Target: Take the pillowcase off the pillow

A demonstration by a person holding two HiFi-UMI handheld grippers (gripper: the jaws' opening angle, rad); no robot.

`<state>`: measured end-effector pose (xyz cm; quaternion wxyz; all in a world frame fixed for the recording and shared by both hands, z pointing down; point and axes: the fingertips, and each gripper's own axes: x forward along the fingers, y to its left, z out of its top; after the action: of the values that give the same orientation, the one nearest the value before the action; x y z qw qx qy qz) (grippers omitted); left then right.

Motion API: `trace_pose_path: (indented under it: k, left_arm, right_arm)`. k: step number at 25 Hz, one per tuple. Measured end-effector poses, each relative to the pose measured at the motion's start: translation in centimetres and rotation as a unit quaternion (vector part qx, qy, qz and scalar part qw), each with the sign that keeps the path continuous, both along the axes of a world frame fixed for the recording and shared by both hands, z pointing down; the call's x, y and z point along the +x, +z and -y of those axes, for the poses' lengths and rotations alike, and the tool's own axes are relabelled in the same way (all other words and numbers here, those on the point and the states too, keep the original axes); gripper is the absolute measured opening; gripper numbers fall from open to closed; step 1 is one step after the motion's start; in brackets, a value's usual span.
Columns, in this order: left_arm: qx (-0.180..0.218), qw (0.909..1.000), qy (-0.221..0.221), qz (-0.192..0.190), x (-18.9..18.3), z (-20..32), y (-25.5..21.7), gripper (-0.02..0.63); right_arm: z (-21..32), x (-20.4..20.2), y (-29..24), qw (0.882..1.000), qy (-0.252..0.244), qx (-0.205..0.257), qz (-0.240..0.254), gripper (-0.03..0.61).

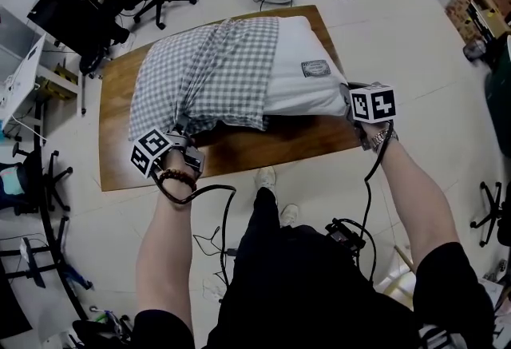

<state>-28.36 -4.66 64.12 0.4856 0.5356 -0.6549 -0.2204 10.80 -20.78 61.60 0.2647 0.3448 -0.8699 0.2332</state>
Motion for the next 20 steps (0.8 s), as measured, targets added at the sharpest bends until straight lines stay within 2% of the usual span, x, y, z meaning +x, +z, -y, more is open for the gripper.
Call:
trace_pose_path:
  k: [7,13,20]
  left_arm:
    - [-0.014,0.9988,0.046,-0.011,4.1,-2.0,0.2,0.054]
    - [-0.02,0.9969,0.069,-0.034,6.6,-3.2,-1.5,0.108]
    - [-0.002,0.997,0.078,-0.004,7.4,-3.5,-6.2,0.112]
  right_arm:
    - [-2.2,0.8,-0.3,1.0,-0.02,0.023,0.001,0.115]
    - [-2.8,0.9,-2.4,0.999,-0.021,0.038,0.01,0.12]
    - [-3.7,-0.4,-5.6,0.997,-0.038,0.062,0.019,0.121]
